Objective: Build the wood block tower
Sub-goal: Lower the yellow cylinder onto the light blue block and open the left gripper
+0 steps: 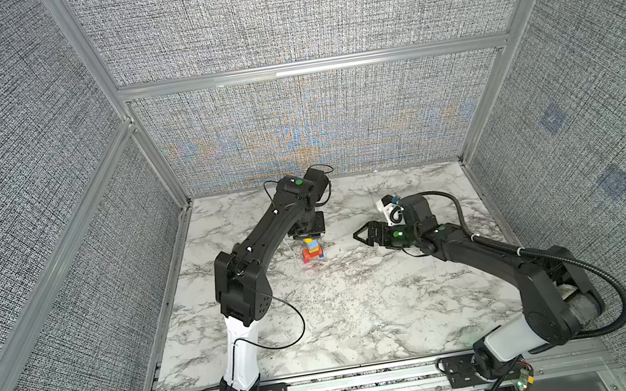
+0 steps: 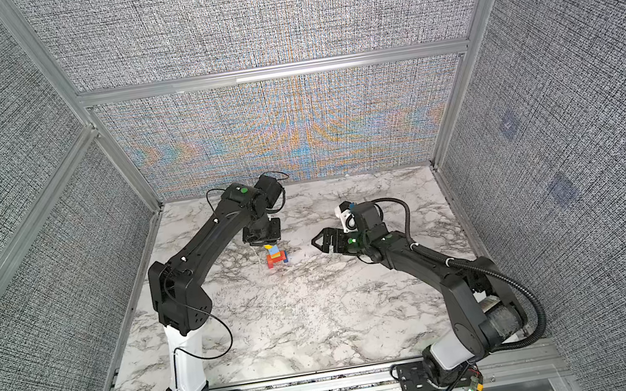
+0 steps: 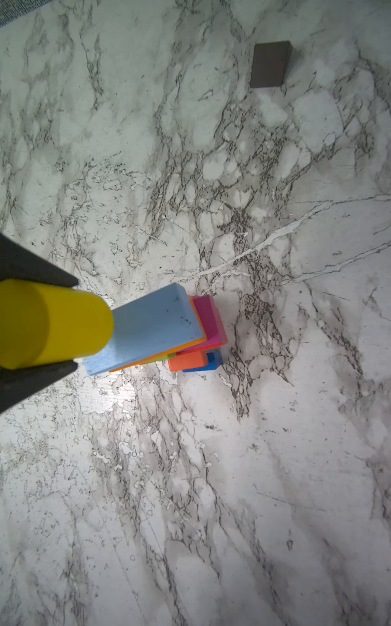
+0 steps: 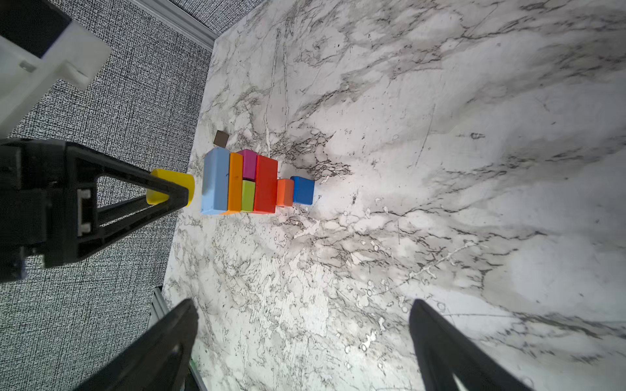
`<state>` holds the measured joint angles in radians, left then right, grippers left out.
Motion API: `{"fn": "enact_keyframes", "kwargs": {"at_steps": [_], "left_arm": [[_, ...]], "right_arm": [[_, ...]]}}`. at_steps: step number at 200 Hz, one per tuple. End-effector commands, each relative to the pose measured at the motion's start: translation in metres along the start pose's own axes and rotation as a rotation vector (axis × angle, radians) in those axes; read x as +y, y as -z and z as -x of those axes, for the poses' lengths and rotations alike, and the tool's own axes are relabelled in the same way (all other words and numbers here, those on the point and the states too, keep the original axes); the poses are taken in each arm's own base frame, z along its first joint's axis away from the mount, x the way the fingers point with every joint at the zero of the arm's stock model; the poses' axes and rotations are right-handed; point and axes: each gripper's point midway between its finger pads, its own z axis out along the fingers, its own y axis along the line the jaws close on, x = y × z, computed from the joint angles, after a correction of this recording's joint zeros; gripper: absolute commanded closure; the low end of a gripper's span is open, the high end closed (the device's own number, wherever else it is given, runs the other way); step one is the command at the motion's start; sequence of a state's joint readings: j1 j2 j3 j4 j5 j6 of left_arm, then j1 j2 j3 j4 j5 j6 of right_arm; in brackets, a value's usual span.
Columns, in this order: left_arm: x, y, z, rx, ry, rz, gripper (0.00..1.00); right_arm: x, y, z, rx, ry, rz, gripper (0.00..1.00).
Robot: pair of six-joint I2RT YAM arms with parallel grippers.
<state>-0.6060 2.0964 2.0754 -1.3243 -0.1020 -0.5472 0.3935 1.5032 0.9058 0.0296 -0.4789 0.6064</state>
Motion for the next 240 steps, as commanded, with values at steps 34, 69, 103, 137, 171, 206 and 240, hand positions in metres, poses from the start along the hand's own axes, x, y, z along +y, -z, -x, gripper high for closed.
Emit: {"fn": "enact_keyframes", "kwargs": {"at_steps": [34, 69, 103, 137, 171, 206, 240], "left_arm": [[-0.003, 0.003, 0.008, -0.021, 0.004, -0.014, 0.68], [-0.004, -0.001, 0.009, -0.017, 0.003, -0.013, 0.67], [-0.002, -0.002, 0.009, -0.013, 0.005, -0.007, 0.68], [-0.001, -0.004, 0.009, -0.011, 0.007, -0.005, 0.68], [-0.002, -0.005, 0.009, -0.011, 0.009, -0.010, 0.68], [-0.003, -0.007, 0.010, -0.009, 0.010, -0.017, 0.68], [-0.003, -0.008, 0.010, -0.007, 0.009, -0.017, 0.68]], "right_arm": [[0.003, -0.001, 0.001, -0.001, 0.001, 0.017, 0.01], [0.003, -0.001, 0.001, 0.001, 0.000, 0.018, 0.01], [0.003, -0.002, 0.002, -0.002, 0.001, 0.018, 0.01], [0.003, -0.002, 0.001, 0.001, 0.000, 0.017, 0.01], [0.002, -0.003, 0.001, 0.003, -0.002, 0.015, 0.01], [0.001, -0.004, 0.000, 0.005, -0.003, 0.014, 0.01], [0.000, -0.005, 0.000, 0.006, -0.004, 0.014, 0.01]]}}
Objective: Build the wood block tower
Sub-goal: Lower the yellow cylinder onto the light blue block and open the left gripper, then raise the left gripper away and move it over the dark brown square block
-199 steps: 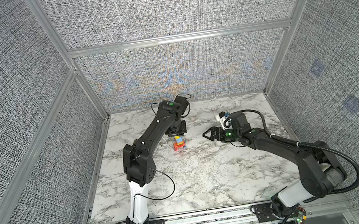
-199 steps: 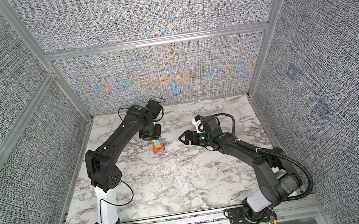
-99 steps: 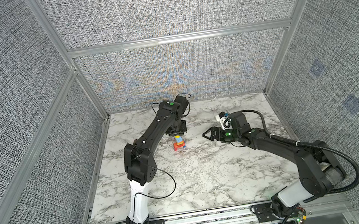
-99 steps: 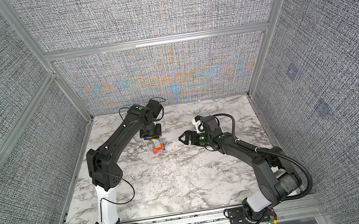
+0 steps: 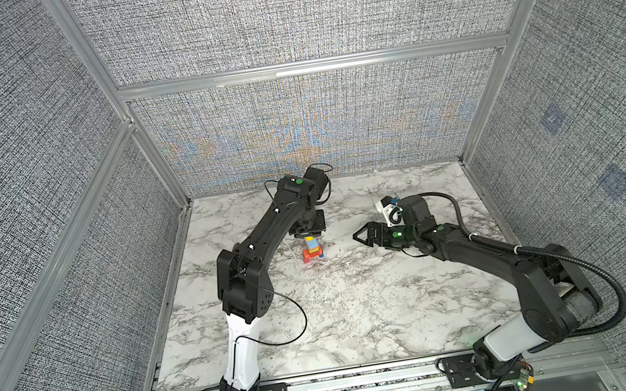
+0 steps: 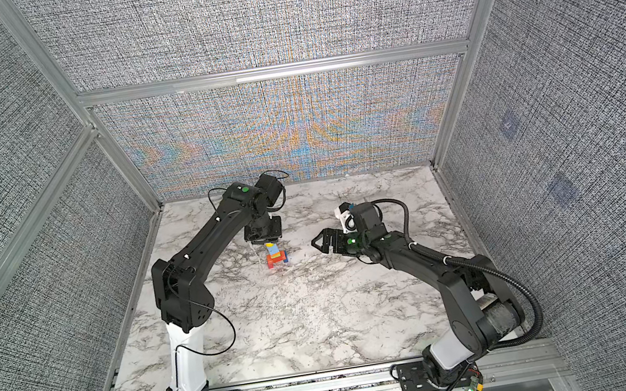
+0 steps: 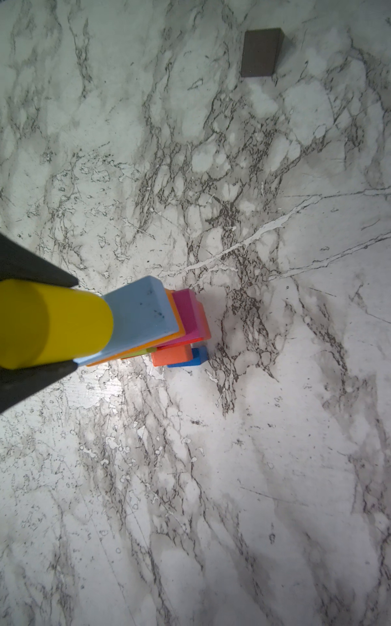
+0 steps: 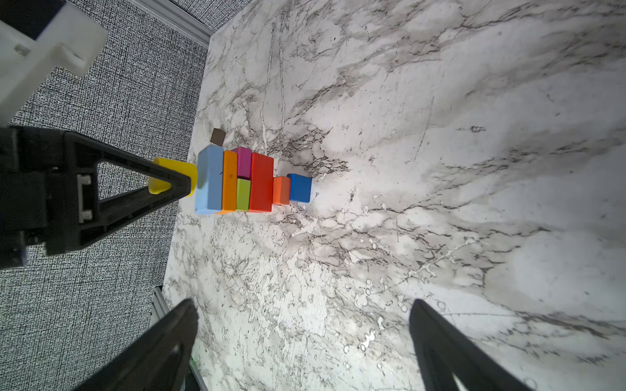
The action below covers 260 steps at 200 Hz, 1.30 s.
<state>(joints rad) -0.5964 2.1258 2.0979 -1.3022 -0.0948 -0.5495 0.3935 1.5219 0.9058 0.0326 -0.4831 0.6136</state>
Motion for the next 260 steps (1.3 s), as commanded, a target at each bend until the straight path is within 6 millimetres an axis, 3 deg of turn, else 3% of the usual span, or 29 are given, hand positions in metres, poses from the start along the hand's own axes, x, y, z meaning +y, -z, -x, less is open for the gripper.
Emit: {"fn": "enact_keyframes", "kwargs": {"at_steps": [1, 160, 209, 260], "left_arm": [[0.000, -0.001, 0.001, 0.002, -0.004, -0.005, 0.68], [0.000, -0.002, 0.001, 0.006, -0.004, -0.008, 0.61], [0.002, 0.004, 0.002, -0.009, -0.003, 0.000, 0.49], [0.009, 0.031, 0.005, -0.069, -0.032, -0.001, 0.31]], "right_arm": [[0.005, 0.000, 0.004, -0.008, 0.011, 0.018, 0.01], [0.005, 0.001, 0.004, -0.008, 0.012, 0.017, 0.01], [0.006, 0.002, 0.004, -0.011, 0.016, 0.018, 0.01], [0.006, 0.004, 0.004, -0.017, 0.028, 0.013, 0.01]]}}
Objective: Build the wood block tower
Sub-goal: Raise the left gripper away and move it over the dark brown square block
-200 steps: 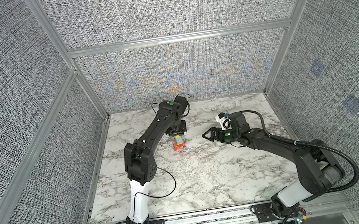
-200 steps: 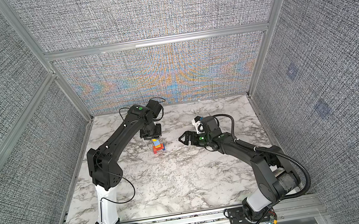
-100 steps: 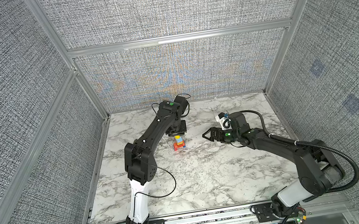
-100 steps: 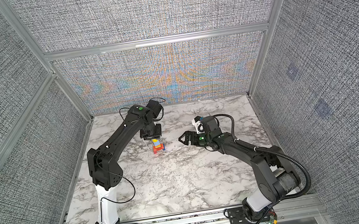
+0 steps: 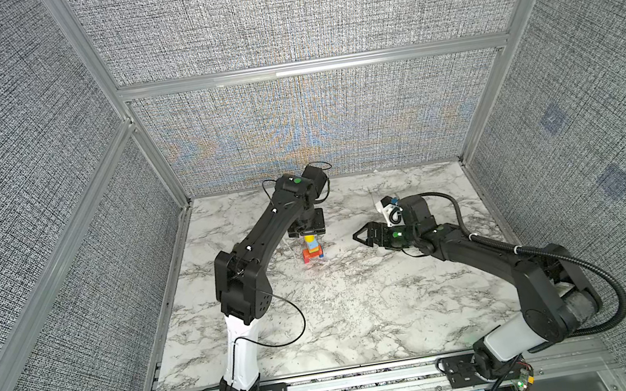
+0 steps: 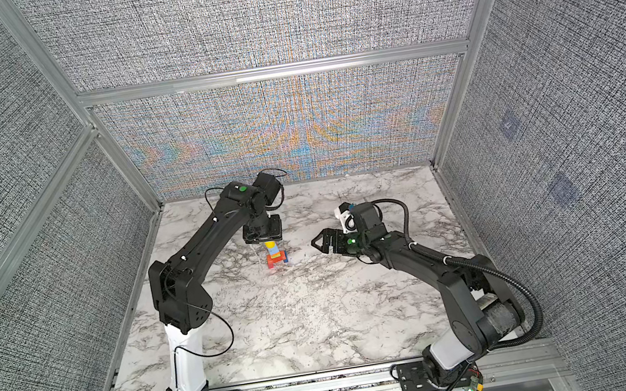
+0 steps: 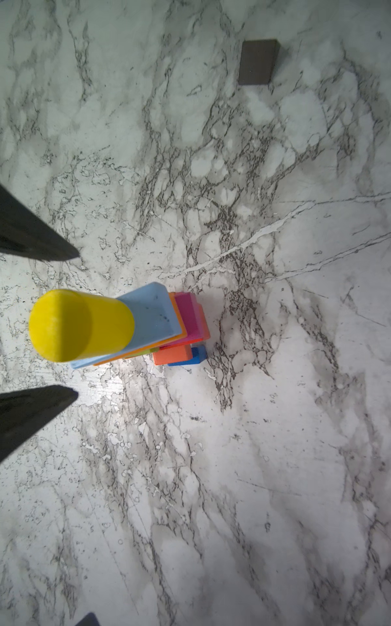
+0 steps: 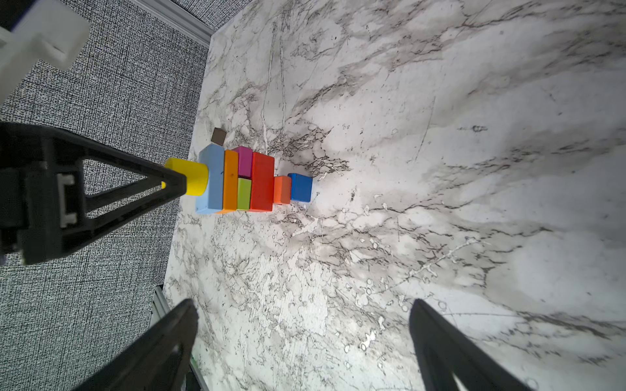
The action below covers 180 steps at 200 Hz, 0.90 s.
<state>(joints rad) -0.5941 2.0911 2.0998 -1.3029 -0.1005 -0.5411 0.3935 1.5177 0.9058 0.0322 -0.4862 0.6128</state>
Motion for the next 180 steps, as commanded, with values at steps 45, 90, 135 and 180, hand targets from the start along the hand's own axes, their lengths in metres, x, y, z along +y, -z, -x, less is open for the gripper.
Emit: {"fn": "enact_keyframes", "kwargs": {"at_steps": [45, 90, 135, 180], "left_arm": [[0.044, 0.056, 0.001, -0.129, 0.021, 0.098, 0.07], [0.116, 0.069, -0.009, -0.236, 0.267, 0.129, 0.01], [0.189, 0.025, -0.033, -0.243, 0.523, 0.179, 0.02], [0.220, -0.018, -0.037, -0.189, 0.698, 0.182, 0.05]], "right_arm": [[0.003, 0.011, 0.007, -0.046, 0.039, -0.019, 0.01], [-0.002, 0.017, 0.009, -0.067, 0.052, -0.061, 0.01], [-0.001, 0.024, 0.010, -0.083, 0.060, -0.070, 0.01], [-0.004, 0.017, 0.007, -0.067, 0.046, -0.067, 0.01]]}}
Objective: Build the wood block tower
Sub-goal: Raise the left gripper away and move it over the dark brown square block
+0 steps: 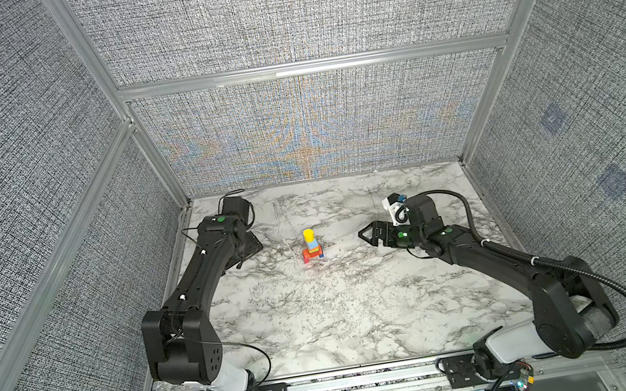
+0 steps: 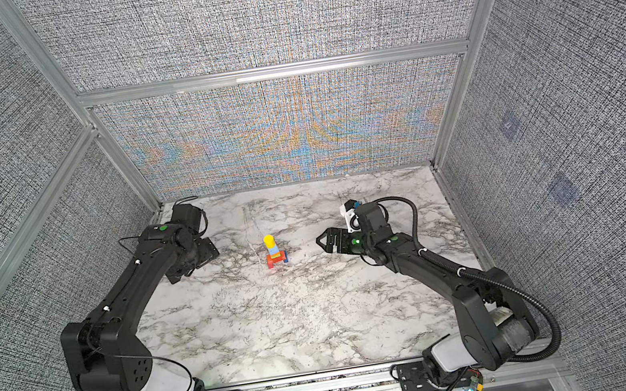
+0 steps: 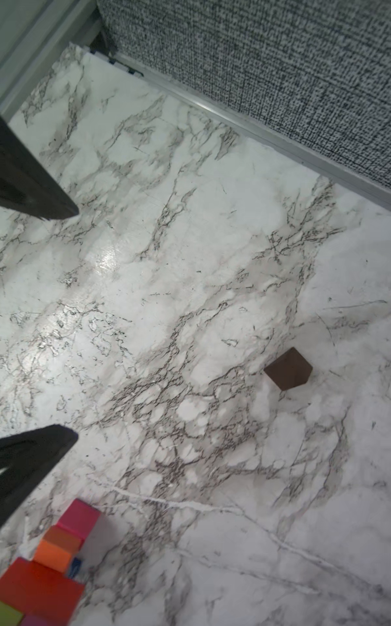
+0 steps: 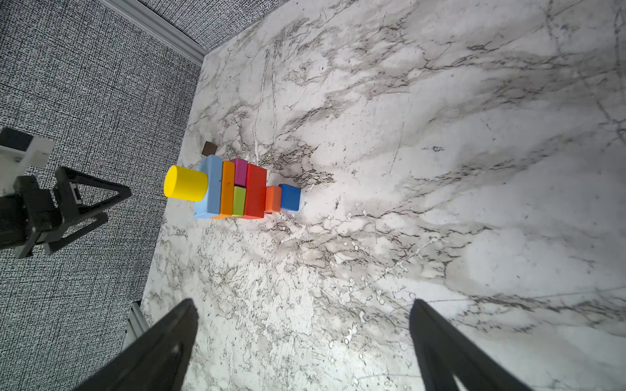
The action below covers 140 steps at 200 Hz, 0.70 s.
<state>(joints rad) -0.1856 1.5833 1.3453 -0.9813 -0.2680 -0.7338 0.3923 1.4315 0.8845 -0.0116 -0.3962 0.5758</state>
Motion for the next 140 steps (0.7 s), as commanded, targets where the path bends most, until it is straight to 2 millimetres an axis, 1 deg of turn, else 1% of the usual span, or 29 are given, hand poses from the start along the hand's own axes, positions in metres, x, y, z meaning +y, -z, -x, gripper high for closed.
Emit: {"fn": "enact_keyframes", "kwargs": {"at_steps": [1, 15, 27, 48, 67, 107, 113, 114, 122, 140], "left_arm": [[-0.006, -0.018, 0.013, -0.015, 0.109, -0.035, 0.05], [-0.005, -0.035, 0.015, 0.016, 0.152, -0.032, 0.07], [-0.005, -0.049, 0.016, 0.043, 0.184, -0.033, 0.10], [-0.008, -0.068, 0.021, 0.066, 0.232, -0.037, 0.14], [-0.013, -0.084, 0.027, 0.080, 0.249, -0.027, 0.14], [-0.019, -0.112, 0.043, 0.098, 0.279, 0.025, 0.15], [-0.020, -0.112, 0.047, 0.091, 0.286, 0.023, 0.15], [-0.020, -0.116, 0.046, 0.099, 0.284, 0.029, 0.15], [-0.019, -0.124, 0.047, 0.107, 0.288, 0.045, 0.15], [-0.018, -0.132, 0.054, 0.105, 0.301, 0.054, 0.17]], "right_arm": [[-0.002, -0.003, 0.000, -0.001, 0.001, -0.002, 0.01], [-0.002, -0.005, -0.001, 0.005, -0.002, 0.003, 0.01], [-0.002, -0.006, -0.001, 0.009, -0.003, 0.005, 0.01], [-0.004, -0.009, -0.002, 0.017, -0.005, 0.002, 0.01], [-0.005, -0.011, -0.002, 0.020, -0.006, 0.003, 0.01], [-0.008, -0.014, -0.003, 0.032, -0.010, 0.000, 0.01], [-0.009, -0.014, -0.003, 0.033, -0.011, -0.002, 0.01], [-0.009, -0.014, -0.003, 0.033, -0.012, -0.003, 0.01], [-0.009, -0.014, -0.003, 0.034, -0.012, -0.002, 0.01], [-0.010, -0.013, -0.002, 0.034, -0.015, -0.001, 0.01]]}}
